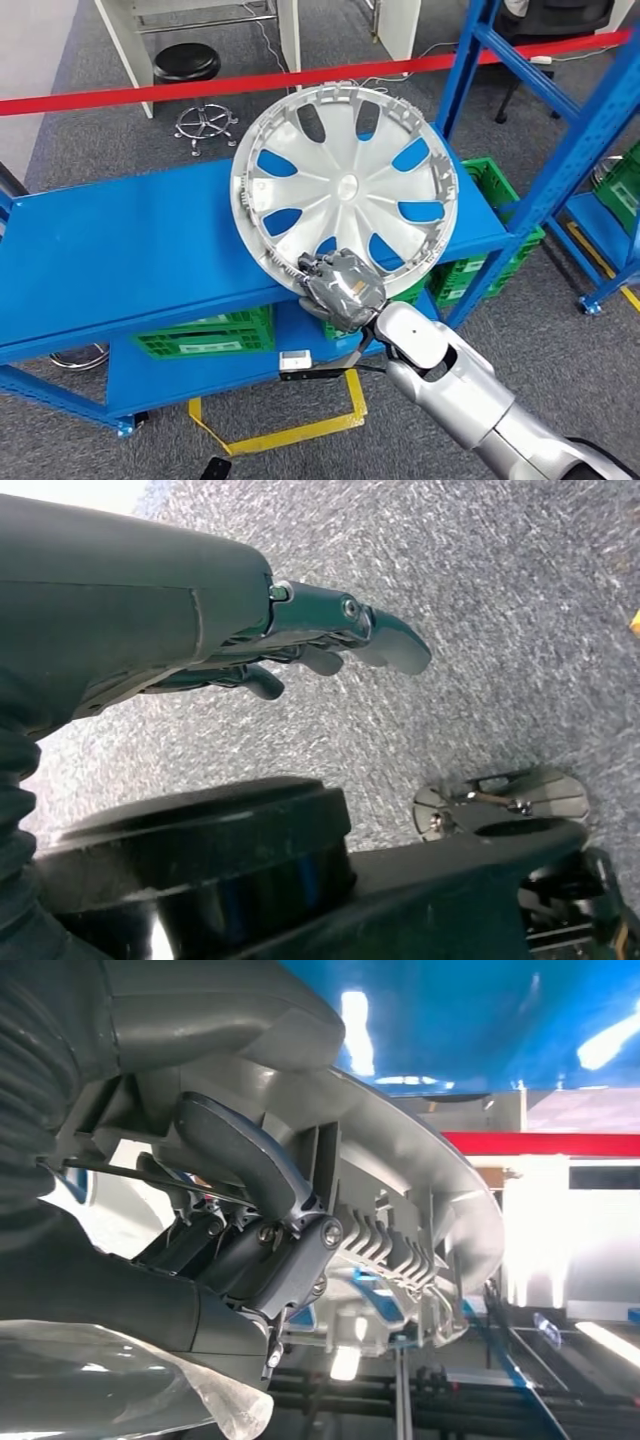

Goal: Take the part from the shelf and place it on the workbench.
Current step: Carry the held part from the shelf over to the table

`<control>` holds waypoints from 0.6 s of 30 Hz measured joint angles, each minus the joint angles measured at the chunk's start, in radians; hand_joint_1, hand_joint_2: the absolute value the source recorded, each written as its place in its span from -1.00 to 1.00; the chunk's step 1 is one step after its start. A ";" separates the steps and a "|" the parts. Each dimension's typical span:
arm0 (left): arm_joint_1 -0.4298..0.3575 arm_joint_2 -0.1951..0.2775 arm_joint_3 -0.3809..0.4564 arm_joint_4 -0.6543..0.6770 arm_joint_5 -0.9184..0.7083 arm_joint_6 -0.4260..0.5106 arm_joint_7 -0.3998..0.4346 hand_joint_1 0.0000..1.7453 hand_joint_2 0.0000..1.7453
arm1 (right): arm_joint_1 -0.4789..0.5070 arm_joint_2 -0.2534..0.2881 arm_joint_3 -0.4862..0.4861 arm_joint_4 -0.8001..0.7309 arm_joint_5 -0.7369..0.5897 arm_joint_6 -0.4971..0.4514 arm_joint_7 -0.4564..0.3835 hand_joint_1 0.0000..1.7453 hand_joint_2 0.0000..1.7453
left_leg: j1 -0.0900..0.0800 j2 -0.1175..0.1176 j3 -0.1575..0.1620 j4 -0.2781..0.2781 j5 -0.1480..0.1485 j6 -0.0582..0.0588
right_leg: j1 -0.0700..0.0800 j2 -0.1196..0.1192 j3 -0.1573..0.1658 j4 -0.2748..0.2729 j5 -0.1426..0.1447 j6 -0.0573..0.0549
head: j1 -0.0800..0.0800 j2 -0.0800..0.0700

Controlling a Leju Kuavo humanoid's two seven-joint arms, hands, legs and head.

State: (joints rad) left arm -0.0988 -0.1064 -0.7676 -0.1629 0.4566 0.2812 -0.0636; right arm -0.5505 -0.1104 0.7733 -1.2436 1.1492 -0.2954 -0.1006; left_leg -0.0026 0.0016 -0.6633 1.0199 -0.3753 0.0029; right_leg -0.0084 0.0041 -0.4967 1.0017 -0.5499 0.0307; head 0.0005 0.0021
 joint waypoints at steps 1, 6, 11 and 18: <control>0.001 0.000 0.000 0.000 -0.001 0.001 0.001 -1.00 1.00 | 0.004 -0.001 0.000 0.000 -0.001 0.000 0.001 1.00 1.00 | 0.001 0.000 -0.004 0.000 0.002 -0.006 | -0.001 -0.001 -0.008 0.001 0.007 -0.009 | 0.000 0.000; 0.000 0.000 0.000 0.001 -0.005 0.005 0.003 -1.00 1.00 | 0.023 -0.005 0.001 -0.003 -0.003 -0.002 0.004 1.00 1.00 | 0.005 0.000 -0.060 0.209 -0.187 -0.027 | -0.002 -0.007 -0.063 0.002 0.060 -0.040 | -0.001 0.000; -0.002 0.000 0.000 0.001 -0.008 0.005 0.004 -1.00 1.00 | 0.034 -0.008 0.001 -0.005 -0.002 -0.002 0.005 1.00 1.00 | 0.004 -0.001 0.064 0.169 -0.136 -0.013 | 0.005 -0.006 -0.134 0.014 0.107 -0.035 | -0.001 0.000; -0.010 -0.004 -0.001 0.001 -0.015 0.002 0.017 -1.00 1.00 | 0.029 -0.023 -0.001 -0.011 0.003 -0.005 -0.002 1.00 1.00 | -0.001 0.001 0.155 -0.030 -0.130 0.027 | 0.003 -0.007 -0.175 0.040 0.109 -0.001 | 0.002 0.000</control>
State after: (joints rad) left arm -0.1083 -0.1103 -0.7683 -0.1621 0.4414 0.2831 -0.0464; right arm -0.5219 -0.1338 0.7724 -1.2549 1.1524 -0.3005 -0.1030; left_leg -0.0040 0.0024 -0.5081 0.9895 -0.5049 0.0303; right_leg -0.0050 -0.0027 -0.6714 1.0419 -0.4409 0.0299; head 0.0021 0.0020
